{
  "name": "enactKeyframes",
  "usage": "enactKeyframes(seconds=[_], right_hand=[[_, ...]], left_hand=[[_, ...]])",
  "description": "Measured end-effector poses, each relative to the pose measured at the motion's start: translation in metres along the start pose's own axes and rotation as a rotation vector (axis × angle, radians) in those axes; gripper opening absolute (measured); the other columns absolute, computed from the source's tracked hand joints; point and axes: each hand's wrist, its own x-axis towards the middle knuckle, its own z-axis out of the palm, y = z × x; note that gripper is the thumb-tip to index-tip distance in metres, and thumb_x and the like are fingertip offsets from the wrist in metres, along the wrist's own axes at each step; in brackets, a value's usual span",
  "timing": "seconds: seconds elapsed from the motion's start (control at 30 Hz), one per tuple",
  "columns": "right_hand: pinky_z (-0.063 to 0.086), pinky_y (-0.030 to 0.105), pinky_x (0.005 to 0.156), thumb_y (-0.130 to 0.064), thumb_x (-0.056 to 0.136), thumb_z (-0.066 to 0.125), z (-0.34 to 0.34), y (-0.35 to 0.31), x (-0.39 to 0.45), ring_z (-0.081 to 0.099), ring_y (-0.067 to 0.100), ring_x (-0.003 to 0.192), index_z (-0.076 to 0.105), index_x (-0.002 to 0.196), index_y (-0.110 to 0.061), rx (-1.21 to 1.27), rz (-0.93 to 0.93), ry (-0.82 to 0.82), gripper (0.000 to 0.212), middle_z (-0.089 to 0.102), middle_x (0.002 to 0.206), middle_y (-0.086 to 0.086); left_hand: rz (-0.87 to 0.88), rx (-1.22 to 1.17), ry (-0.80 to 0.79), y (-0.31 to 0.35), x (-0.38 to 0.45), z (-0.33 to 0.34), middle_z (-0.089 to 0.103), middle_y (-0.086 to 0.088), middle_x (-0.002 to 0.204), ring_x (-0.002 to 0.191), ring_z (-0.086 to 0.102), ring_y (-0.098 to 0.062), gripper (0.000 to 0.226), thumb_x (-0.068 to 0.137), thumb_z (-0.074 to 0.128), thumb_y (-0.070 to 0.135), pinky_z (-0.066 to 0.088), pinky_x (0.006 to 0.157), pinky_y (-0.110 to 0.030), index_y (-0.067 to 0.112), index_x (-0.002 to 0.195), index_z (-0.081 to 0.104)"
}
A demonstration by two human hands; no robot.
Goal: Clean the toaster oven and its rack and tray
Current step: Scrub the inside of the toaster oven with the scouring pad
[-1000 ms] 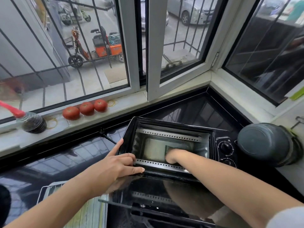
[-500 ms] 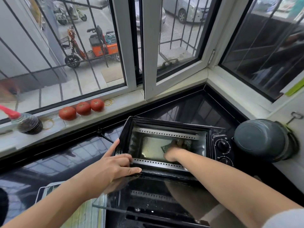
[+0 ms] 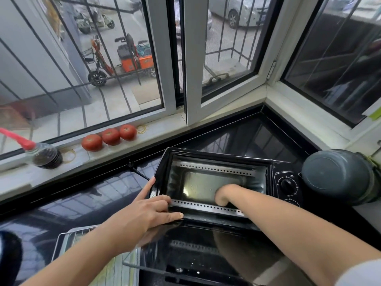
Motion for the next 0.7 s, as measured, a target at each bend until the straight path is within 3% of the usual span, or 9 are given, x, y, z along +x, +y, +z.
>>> enactKeyframes(seconds=[0.2,0.3,0.4,0.53,0.6,0.7], right_hand=[[0.043,0.041,0.108,-0.001,0.098,0.031,0.012,0.003,0.006,0.050,0.034,0.127,0.046,0.139,0.005,-0.082,-0.040,-0.037,0.044,0.045,0.145,0.020],[0.044,0.039,0.105,-0.001,0.098,0.034,0.009,0.002,0.000,0.051,0.031,0.123,0.048,0.137,0.005,-0.079,-0.049,-0.056,0.042,0.046,0.145,0.020],[0.045,0.036,0.093,-0.009,0.101,0.036,0.002,-0.007,-0.004,0.050,0.024,0.113,0.042,0.143,0.001,0.090,-0.099,-0.072,0.044,0.042,0.148,0.017],[0.028,0.042,0.117,-0.033,0.102,0.048,0.010,-0.032,-0.006,0.031,0.026,0.144,0.036,0.151,-0.015,0.481,-0.288,-0.210,0.054,0.031,0.159,0.003],[0.028,0.039,0.117,-0.031,0.102,0.048,0.011,-0.046,-0.009,0.033,0.024,0.144,0.040,0.150,-0.015,0.488,-0.372,-0.173,0.050,0.035,0.157,0.003],[0.039,0.036,0.111,-0.033,0.100,0.050,0.010,-0.057,-0.012,0.051,0.023,0.129,0.052,0.141,-0.016,0.447,-0.419,-0.137,0.044,0.050,0.146,0.005]], left_hand=[[0.014,0.069,-0.012,0.011,-0.011,-0.005,0.056,0.015,0.094,0.129,0.055,-0.011,0.044,0.103,0.043,0.026,0.006,0.125,-0.065,0.040,0.144,0.055],[-0.011,0.059,-0.012,0.020,-0.014,-0.003,0.057,0.013,0.094,0.129,0.056,-0.013,0.045,0.101,0.054,0.022,0.012,0.123,-0.068,0.037,0.145,0.055],[-0.019,0.042,-0.024,0.019,-0.015,-0.002,0.056,0.012,0.096,0.130,0.055,-0.013,0.053,0.096,0.067,0.020,0.015,0.121,-0.070,0.036,0.145,0.055],[0.014,0.056,-0.021,0.018,-0.016,-0.005,0.054,0.014,0.096,0.131,0.054,-0.013,0.050,0.098,0.061,0.021,0.013,0.122,-0.070,0.036,0.145,0.055],[0.030,0.093,0.004,0.022,-0.019,-0.004,0.056,0.013,0.094,0.128,0.057,-0.014,0.046,0.099,0.054,0.022,0.013,0.122,-0.070,0.033,0.143,0.058],[0.044,0.139,0.045,0.034,-0.031,0.002,0.059,0.010,0.091,0.122,0.062,-0.017,0.043,0.105,0.038,0.020,0.012,0.121,-0.069,0.028,0.139,0.063]])
